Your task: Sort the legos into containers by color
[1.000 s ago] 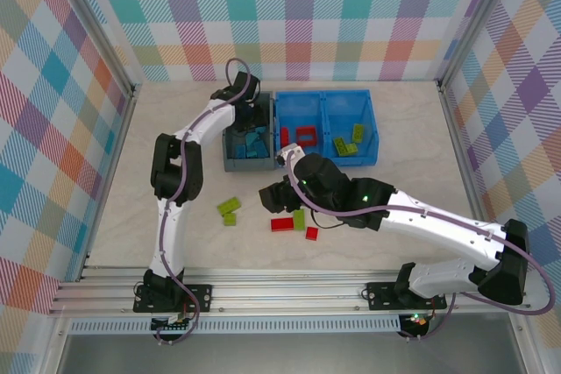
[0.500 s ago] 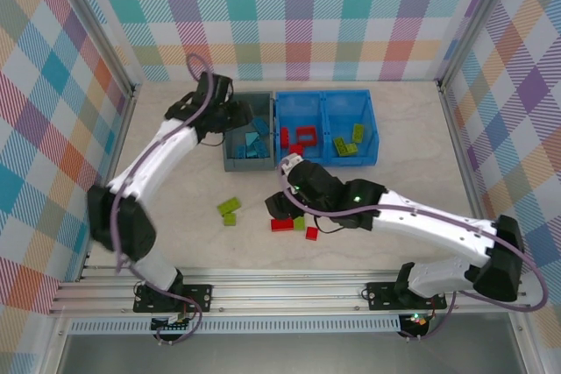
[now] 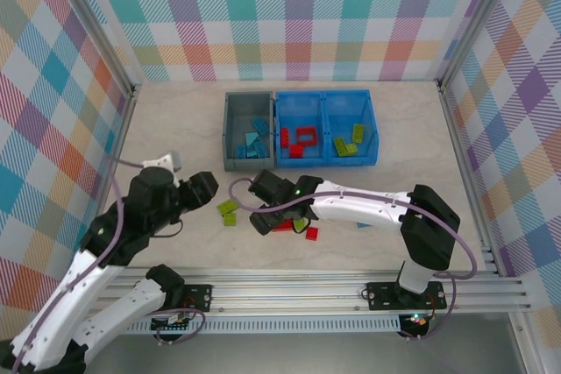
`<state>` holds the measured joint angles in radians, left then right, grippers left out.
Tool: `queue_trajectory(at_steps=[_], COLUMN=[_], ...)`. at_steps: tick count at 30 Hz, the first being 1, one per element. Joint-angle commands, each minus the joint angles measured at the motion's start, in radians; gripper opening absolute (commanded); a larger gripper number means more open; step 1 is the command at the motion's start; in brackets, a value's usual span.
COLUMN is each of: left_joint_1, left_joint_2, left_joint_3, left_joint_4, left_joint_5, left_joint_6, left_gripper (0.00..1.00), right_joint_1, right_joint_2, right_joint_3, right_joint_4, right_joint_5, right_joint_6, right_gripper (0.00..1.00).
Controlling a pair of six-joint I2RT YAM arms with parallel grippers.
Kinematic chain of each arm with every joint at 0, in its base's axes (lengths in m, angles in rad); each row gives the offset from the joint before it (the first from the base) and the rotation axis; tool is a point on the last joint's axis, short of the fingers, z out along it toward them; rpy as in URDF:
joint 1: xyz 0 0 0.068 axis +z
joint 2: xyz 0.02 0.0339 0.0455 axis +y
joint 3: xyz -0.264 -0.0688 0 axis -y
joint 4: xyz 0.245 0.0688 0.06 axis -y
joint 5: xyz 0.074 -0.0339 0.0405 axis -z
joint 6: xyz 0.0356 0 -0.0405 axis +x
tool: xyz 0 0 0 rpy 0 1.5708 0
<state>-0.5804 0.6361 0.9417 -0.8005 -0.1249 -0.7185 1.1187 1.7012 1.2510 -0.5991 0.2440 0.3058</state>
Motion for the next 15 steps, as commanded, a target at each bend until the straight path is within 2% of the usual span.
queue_trajectory(at_steps=[1,4,9,15], left_joint_1=[-0.008,-0.008,-0.008,-0.007], left_joint_2=[-0.087,-0.146,-0.226,-0.260], left_joint_3=[-0.024,-0.035,-0.040,-0.018], left_joint_4=[-0.066,-0.099,-0.144,-0.162], left_joint_5=[0.002,0.003,-0.051,-0.082], left_joint_6=[-0.042,-0.047,-0.059,-0.058], left_gripper=[0.65,0.65,0.66,0.66], right_joint_1=[-0.005,-0.005,0.001,-0.051], right_joint_2=[0.001,0.007,0.080,0.253], right_joint_3=[0.012,0.006,0.070,0.190], right_joint_4=[-0.071,-0.050,0.010,0.038], right_joint_5=[0.061,0.029,-0.032,-0.084], right_joint_6=[0.056,0.054,-0.143,-0.325], right_gripper=[0.86,0.86,0.89,0.91])
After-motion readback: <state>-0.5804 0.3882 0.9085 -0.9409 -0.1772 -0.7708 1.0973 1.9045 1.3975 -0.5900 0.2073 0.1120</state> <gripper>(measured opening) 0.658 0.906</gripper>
